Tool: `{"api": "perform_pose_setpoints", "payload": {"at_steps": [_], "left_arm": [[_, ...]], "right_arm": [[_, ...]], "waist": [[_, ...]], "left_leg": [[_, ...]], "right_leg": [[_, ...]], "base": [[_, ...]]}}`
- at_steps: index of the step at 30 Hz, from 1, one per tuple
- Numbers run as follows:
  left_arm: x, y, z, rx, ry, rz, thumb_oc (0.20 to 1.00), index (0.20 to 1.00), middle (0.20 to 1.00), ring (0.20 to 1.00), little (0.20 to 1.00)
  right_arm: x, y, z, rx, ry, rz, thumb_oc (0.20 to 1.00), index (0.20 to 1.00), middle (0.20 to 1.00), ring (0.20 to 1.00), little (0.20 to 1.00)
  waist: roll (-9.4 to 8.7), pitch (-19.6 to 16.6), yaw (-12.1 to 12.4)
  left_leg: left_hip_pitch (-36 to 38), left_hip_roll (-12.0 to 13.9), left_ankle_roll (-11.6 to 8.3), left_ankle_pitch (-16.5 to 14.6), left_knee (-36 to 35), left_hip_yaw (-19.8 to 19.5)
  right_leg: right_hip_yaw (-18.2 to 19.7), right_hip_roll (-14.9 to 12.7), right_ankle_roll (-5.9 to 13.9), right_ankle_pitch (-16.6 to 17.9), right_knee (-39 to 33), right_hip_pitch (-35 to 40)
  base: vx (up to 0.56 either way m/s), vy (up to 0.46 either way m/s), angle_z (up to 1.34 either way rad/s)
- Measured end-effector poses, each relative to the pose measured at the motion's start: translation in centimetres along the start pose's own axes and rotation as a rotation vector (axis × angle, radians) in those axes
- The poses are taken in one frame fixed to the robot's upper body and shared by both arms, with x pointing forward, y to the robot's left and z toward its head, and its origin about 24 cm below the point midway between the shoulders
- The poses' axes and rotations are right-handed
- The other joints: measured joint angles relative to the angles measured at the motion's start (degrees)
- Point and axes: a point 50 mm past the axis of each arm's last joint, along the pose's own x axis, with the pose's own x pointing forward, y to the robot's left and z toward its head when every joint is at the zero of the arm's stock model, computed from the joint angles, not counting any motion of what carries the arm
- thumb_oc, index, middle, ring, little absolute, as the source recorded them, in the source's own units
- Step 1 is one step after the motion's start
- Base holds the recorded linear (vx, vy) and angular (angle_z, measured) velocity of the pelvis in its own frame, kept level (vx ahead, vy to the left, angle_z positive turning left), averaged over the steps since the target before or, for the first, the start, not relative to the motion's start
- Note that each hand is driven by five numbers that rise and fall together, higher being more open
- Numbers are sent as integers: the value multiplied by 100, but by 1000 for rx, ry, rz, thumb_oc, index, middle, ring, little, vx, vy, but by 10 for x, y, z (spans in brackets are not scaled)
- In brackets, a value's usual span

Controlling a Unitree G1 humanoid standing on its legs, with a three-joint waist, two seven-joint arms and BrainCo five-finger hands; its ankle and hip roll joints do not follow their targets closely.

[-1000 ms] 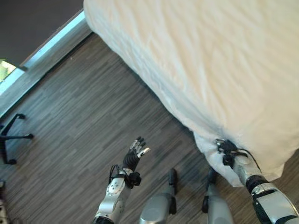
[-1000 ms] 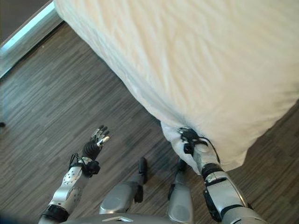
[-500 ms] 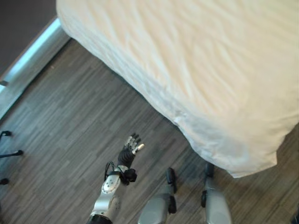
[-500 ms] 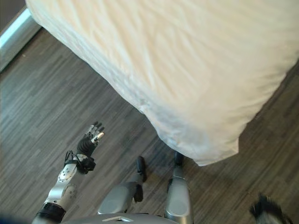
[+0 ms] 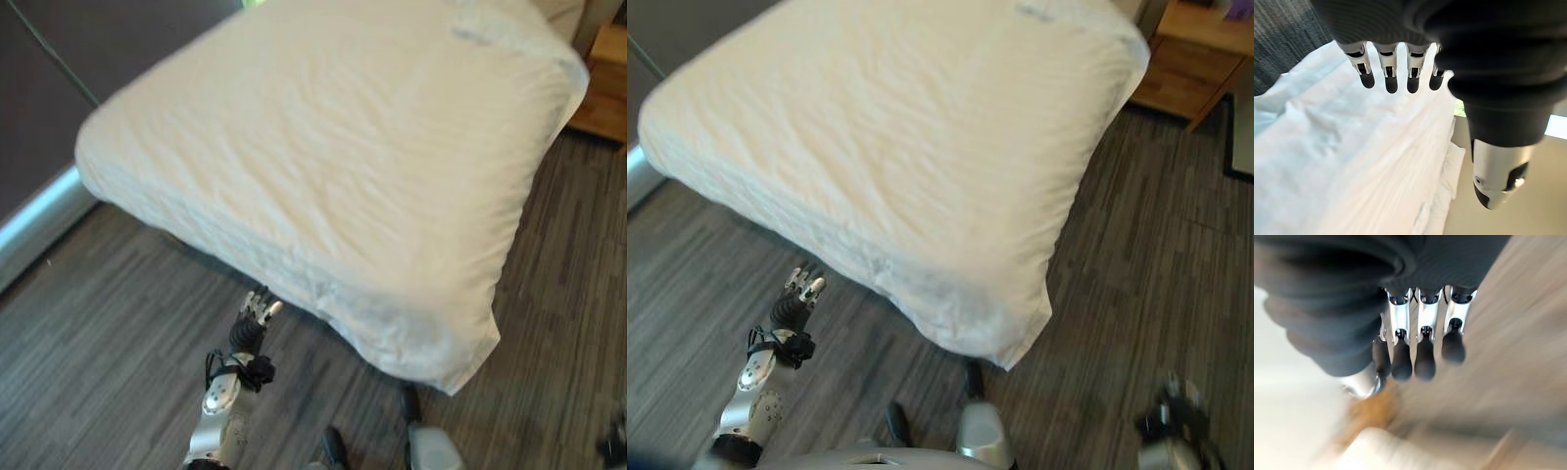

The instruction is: Making the bed.

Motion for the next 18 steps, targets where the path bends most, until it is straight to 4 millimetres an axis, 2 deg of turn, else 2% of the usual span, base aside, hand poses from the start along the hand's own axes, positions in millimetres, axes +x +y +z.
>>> {"api": "perform_pose_setpoints", "payload": {"at_steps": [3, 5, 6, 8, 9, 10, 11, 12, 13, 14, 15, 16, 17, 18], "left_arm": [[-8, 5, -3, 0, 5, 25, 1000, 1000, 1000, 1000, 1000], [-15, 10, -3, -1, 2, 54, 1000, 1000, 1000, 1000, 1000], [-18, 9, 0, 1, -10, 51, 1000, 1000, 1000, 1000, 1000], [-20, 10, 12, 30, -63, 37, 1000, 1000, 1000, 1000, 1000], [-16, 9, 18, 60, -85, 23, 1000, 1000, 1000, 1000, 1000], [-6, 3, 24, 77, -103, -5, 1000, 1000, 1000, 1000, 1000], [9, -10, 39, 105, -149, -70, 1000, 1000, 1000, 1000, 1000], [14, -15, 44, 106, -170, -86, 1000, 1000, 1000, 1000, 1000], [18, -20, 48, 98, -190, -97, 1000, 1000, 1000, 1000, 1000], [22, -26, 53, 85, -217, -107, 1000, 1000, 1000, 1000, 1000], [25, -31, 57, 59, -256, -107, 1000, 1000, 1000, 1000, 1000], [24, -28, 58, 53, -262, -90, 1000, 1000, 1000, 1000, 1000], [22, -24, 56, 48, -255, -70, 1000, 1000, 1000, 1000, 1000], [21, -21, 54, 44, -249, -57, 1000, 1000, 1000, 1000, 1000]], "right_arm": [[-12, 63, 26, 70, -169, 257, 1000, 1000, 1000, 1000, 1000], [-34, 98, 36, 113, -211, 449, 1000, 1000, 1000, 1000, 1000], [-47, 111, 32, 89, -203, 564, 1000, 1000, 1000, 1000, 1000], [-58, 124, 20, 43, -163, 670, 1000, 1000, 1000, 1000, 1000], [-58, 127, 10, 18, -130, 685, 1000, 1000, 1000, 1000, 1000], [-58, 124, -2, -14, -94, 662, 1000, 1000, 1000, 1000, 1000], [-61, 118, -21, -29, -8, 619, 1000, 1000, 1000, 1000, 1000], [-62, 117, -29, -29, 29, 604, 1000, 1000, 1000, 1000, 1000], [-61, 116, -32, -40, 49, 593, 1000, 1000, 1000, 1000, 1000], [-59, 116, -30, -68, 38, 597, 1000, 1000, 1000, 1000, 1000], [-52, 119, -22, -97, -3, 609, 1000, 1000, 1000, 1000, 1000], [-51, 121, -21, -93, -11, 611, 1000, 1000, 1000, 1000, 1000], [-50, 126, -18, -82, -24, 617, 1000, 1000, 1000, 1000, 1000], [-49, 128, -17, -76, -32, 620, 1000, 1000, 1000, 1000, 1000]], "waist": [[-168, -140, 140], [-289, -138, 117], [-415, -140, 118], [-623, -145, 141], [-672, -82, 121], [-664, -48, 61], [-690, 63, -70], [-608, 121, -67], [-481, 211, 21], [-310, 333, 157], [-27, 494, 417], [-22, 497, 548], [-60, 504, 688], [-115, 481, 756]], "left_leg": [[-4, 21, 26, 36, 1, -121], [-28, 7, 65, 96, 1, -130], [-48, -9, 68, 129, 1, -64], [-176, -15, 57, 141, 37, 132], [-268, -25, 98, 174, 41, 210], [-524, -47, 93, 191, 150, 206], [-716, -124, 186, 249, 178, 135], [-787, -38, 215, 375, 171, 198], [-826, 92, 214, 414, 169, 272], [-811, 264, 202, 428, 180, 362], [-764, 569, 220, 443, 297, 564], [-679, 653, 219, 445, 317, 721], [-572, 690, 217, 443, 348, 861], [-517, 709, 216, 446, 364, 932]], "right_leg": [[-71, 39, -2, -21, 3, 34], [-59, 42, 2, 31, 5, -12], [-27, 32, 18, 69, 15, -76], [208, 50, 21, 96, 166, -368], [338, -9, 45, 123, 205, -502], [759, 5, 166, 149, 428, -784], [1448, -96, 335, 100, 508, -912], [1497, -86, 397, -96, 721, -1014], [1217, -66, 258, -255, 1131, -1147], [871, -88, 231, -394, 1514, -1186], [343, -378, 442, -646, 2154, -956], [-41, -753, 421, -760, 2635, -829], [-138, -1059, 512, -812, 2860, -588], [-156, -1222, 550, -817, 2798, -411]], "base": [[-86, 41, 15], [-317, 25, 4], [-353, 12, -21], [-214, -48, -46], [-220, -74, -35], [-244, -94, 9], [-311, -131, 23], [-246, -106, 12], [-175, -106, -35], [-207, -195, -82], [-206, -192, -99], [-252, -310, -102], [-148, -179, -72], [-144, -179, -73]]}}
